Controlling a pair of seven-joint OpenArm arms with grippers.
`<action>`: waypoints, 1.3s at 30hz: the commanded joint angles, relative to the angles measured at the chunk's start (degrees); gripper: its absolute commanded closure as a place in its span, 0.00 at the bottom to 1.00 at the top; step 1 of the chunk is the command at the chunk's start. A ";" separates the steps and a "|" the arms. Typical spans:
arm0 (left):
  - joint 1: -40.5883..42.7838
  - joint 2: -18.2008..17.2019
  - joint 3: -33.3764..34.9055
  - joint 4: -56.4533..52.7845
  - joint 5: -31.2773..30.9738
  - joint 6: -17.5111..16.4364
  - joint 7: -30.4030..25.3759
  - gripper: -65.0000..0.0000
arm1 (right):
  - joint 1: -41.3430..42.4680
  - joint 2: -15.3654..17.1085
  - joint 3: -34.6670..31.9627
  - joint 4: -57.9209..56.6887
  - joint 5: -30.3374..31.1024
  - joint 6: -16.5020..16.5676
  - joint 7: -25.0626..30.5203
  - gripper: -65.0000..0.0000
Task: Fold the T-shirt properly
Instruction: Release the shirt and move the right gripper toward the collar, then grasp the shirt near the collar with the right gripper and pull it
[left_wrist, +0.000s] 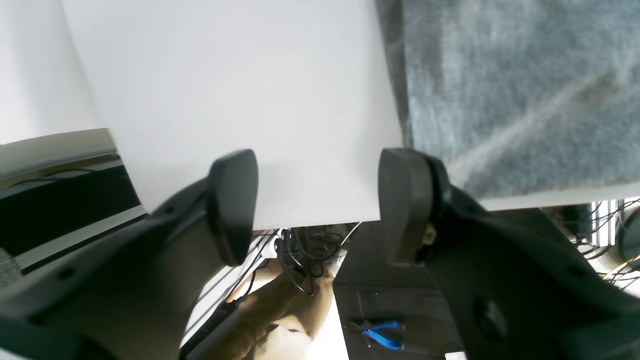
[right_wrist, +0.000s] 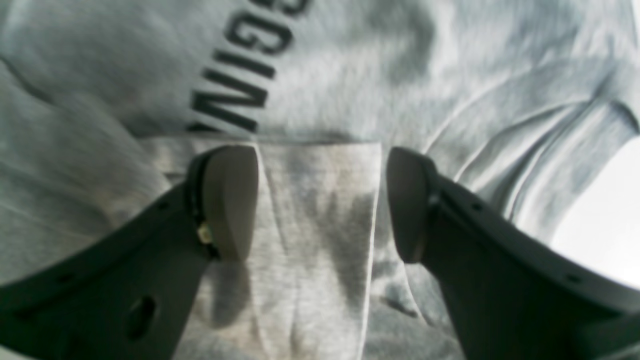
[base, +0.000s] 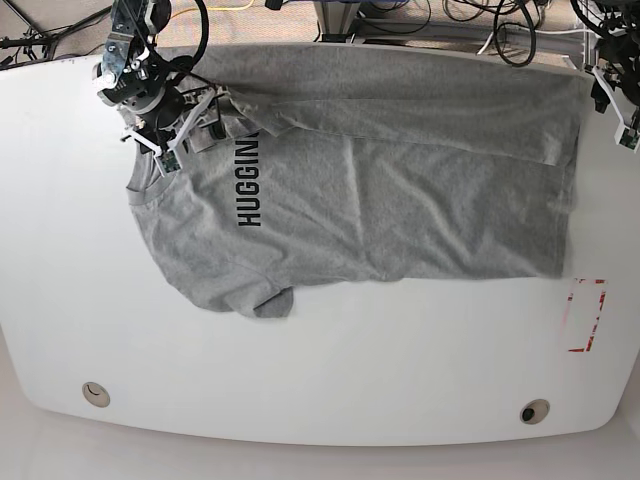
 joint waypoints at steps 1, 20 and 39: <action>0.17 -0.89 -0.59 0.71 -0.19 0.12 -0.46 0.45 | 0.20 0.64 0.21 -0.14 0.79 0.03 2.95 0.41; 0.17 -0.80 -0.59 0.62 -0.19 0.12 -0.46 0.45 | 0.20 0.64 0.03 -4.89 0.61 0.03 5.67 0.74; 0.17 -0.80 -0.50 0.62 -0.19 0.12 -0.46 0.45 | -0.24 0.55 0.38 -4.54 0.44 -0.14 5.58 0.98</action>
